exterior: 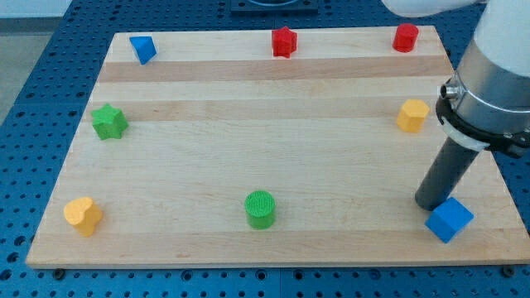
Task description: Move blue cube into blue triangle
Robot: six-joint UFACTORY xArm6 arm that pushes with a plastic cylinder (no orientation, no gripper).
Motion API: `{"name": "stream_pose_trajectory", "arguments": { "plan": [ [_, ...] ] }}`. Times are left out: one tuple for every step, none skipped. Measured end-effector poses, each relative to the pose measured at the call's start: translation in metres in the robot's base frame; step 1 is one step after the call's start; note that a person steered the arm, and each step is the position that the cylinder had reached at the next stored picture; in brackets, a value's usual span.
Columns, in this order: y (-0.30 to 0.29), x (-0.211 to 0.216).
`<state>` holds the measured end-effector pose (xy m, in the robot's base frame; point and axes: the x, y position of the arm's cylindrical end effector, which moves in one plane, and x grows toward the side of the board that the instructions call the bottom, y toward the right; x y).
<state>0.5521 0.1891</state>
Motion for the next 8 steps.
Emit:
{"name": "stream_pose_trajectory", "arguments": {
  "plan": [
    [0.000, -0.004],
    [0.046, -0.025],
    [0.090, 0.006],
    [0.091, 0.064],
    [0.051, 0.065],
    [0.015, 0.026],
    [-0.020, -0.016],
    [-0.023, -0.009]
  ]
}}
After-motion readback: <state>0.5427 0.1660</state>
